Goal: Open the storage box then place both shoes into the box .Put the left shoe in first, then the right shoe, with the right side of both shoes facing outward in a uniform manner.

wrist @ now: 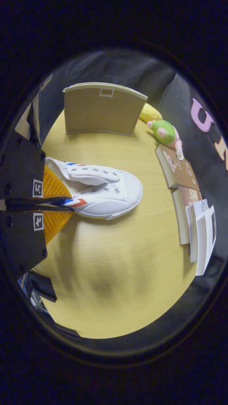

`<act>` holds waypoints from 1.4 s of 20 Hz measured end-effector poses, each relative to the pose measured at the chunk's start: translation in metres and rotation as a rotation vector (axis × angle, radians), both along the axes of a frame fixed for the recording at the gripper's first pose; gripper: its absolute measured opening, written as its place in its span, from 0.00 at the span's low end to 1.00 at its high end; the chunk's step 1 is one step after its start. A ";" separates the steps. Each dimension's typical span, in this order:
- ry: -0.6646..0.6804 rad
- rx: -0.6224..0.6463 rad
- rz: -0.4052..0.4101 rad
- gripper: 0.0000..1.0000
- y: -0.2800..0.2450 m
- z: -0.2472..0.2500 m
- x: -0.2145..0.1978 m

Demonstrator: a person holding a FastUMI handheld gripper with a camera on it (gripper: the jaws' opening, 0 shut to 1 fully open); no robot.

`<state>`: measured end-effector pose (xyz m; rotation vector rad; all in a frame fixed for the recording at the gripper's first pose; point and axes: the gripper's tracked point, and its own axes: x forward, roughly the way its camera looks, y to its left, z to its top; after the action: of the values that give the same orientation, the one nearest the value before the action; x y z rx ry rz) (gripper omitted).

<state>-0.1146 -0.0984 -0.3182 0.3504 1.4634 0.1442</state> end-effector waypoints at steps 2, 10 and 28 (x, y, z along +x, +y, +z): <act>-0.013 0.016 -0.012 0.04 0.010 0.013 0.008; -0.105 0.088 -0.010 0.04 0.078 0.076 0.049; -0.217 0.279 0.040 0.03 0.243 0.182 0.087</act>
<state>-0.0275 0.1449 -0.1366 0.5155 1.2369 0.4096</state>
